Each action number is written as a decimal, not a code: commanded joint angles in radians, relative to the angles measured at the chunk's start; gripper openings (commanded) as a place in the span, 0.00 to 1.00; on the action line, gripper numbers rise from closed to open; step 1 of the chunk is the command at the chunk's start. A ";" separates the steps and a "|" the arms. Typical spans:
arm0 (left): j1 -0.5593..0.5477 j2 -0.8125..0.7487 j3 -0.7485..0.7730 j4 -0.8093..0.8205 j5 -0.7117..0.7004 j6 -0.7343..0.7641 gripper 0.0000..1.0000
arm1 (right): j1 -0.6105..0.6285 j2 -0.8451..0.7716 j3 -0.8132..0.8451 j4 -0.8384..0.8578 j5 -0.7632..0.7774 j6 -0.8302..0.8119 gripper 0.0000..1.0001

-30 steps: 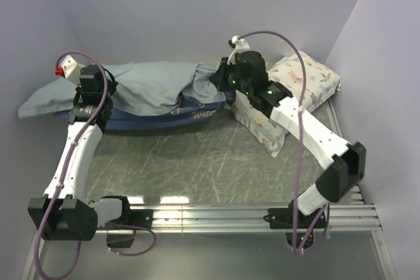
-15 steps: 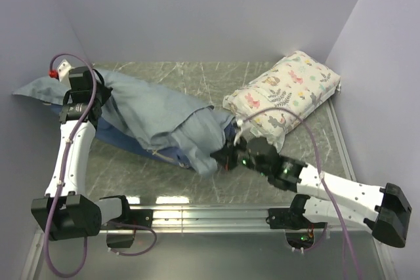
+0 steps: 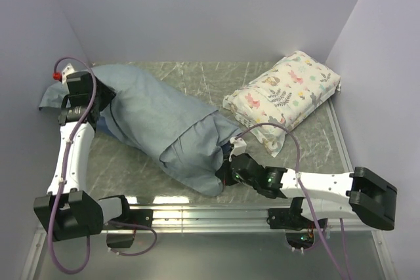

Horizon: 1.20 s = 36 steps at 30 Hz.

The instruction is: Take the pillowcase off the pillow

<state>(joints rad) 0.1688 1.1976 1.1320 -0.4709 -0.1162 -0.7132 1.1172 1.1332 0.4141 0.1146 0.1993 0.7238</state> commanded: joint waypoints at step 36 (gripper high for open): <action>-0.808 -0.076 -0.109 -0.046 -0.151 0.132 0.11 | 0.003 0.215 0.578 -0.265 0.150 -0.193 0.61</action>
<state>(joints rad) -0.6342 1.1206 1.0012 -0.4995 -0.1867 -0.5739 1.1168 1.3495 0.9184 -0.1455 0.3058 0.5488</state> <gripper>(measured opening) 0.158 0.639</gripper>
